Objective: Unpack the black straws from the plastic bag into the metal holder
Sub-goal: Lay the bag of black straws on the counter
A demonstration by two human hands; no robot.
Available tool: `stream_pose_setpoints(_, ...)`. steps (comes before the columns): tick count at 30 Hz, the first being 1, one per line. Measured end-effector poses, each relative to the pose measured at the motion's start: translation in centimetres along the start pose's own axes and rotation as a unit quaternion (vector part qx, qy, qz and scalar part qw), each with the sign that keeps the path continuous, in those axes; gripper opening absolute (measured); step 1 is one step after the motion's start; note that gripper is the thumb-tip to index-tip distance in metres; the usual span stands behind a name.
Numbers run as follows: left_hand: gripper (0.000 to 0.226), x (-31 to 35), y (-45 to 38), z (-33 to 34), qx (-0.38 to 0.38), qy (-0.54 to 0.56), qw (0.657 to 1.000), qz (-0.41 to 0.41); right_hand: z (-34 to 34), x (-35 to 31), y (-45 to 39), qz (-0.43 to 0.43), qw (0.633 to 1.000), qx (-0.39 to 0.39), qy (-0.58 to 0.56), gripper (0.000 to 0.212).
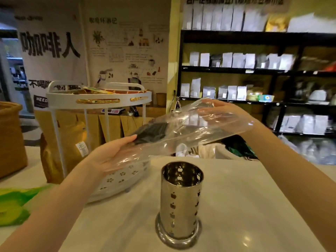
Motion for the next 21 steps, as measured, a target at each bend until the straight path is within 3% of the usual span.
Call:
stream_pose_setpoints(5,0.035,0.7,2.7,10.7,-0.05,0.023,0.997,0.057,-6.6,1.1,4.9,-0.019,0.999,0.04,-0.021,0.042)
stream_pose_setpoints(8,0.021,0.7,4.8,16.4,-0.094,0.025,0.992,0.081,-10.6,2.4,8.2,-0.02,0.995,0.1,0.023,0.043)
stream_pose_setpoints(12,0.022,-0.9,6.3,21.7,-0.141,0.019,0.986,0.091,-15.6,4.4,12.8,0.021,0.987,0.157,0.006,0.043)
stream_pose_setpoints(16,0.023,-4.6,7.2,25.0,-0.179,0.033,0.981,0.067,-19.1,7.0,16.3,0.068,0.975,0.208,0.027,0.041)
stream_pose_setpoints(21,0.021,-10.5,9.0,26.6,-0.162,0.033,0.986,0.014,-21.8,12.3,18.4,0.123,0.962,0.238,0.047,0.031)
Point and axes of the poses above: each hand's wrist, its own y-axis away from the middle knuckle, its own z-axis out of the palm, x = y × z, the point moved 5 cm from there along -y, towards the middle knuckle, and after that the axes turned 14 degrees about z, right-handed, at the moved point
